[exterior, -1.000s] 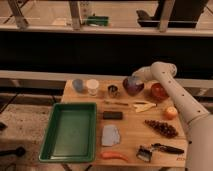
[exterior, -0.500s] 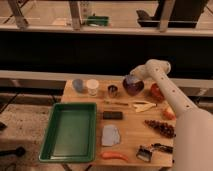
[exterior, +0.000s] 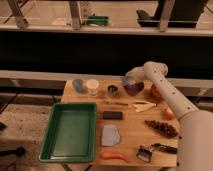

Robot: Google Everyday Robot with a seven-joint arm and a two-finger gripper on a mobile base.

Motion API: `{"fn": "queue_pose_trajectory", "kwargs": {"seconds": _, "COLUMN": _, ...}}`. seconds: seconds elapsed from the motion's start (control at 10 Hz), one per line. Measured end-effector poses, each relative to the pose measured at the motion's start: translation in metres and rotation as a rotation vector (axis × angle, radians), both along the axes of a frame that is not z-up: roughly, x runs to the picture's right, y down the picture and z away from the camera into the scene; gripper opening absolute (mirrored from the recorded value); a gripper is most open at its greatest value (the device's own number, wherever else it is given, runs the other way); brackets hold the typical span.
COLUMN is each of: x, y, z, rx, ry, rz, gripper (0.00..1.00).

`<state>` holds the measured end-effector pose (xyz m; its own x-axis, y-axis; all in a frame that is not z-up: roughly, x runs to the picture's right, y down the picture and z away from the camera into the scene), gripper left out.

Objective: Wipe purple bowl with sponge

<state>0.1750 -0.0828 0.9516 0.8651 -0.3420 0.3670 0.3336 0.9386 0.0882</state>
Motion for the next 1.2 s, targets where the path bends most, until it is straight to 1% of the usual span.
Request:
{"fn": "queue_pose_trajectory", "kwargs": {"seconds": 0.1, "x": -0.001, "y": 0.003, "z": -0.004, "rx": 0.000, "ry": -0.009, "rz": 0.001, "gripper": 0.00}}
{"fn": "queue_pose_trajectory", "kwargs": {"seconds": 0.3, "x": 0.006, "y": 0.010, "z": -0.015, "rx": 0.000, "ry": -0.016, "rz": 0.007, "gripper": 0.00}}
{"fn": "queue_pose_trajectory", "kwargs": {"seconds": 0.4, "x": 0.014, "y": 0.018, "z": -0.024, "rx": -0.007, "ry": -0.021, "rz": 0.018, "gripper": 0.00}}
{"fn": "queue_pose_trajectory", "kwargs": {"seconds": 0.7, "x": 0.026, "y": 0.036, "z": -0.038, "rx": -0.027, "ry": -0.029, "rz": 0.028, "gripper": 0.00}}
{"fn": "queue_pose_trajectory", "kwargs": {"seconds": 0.9, "x": 0.033, "y": 0.041, "z": -0.040, "rx": -0.035, "ry": -0.023, "rz": 0.031, "gripper": 0.00}}
{"fn": "queue_pose_trajectory", "kwargs": {"seconds": 1.2, "x": 0.043, "y": 0.034, "z": -0.033, "rx": -0.027, "ry": 0.004, "rz": 0.030, "gripper": 0.00}}
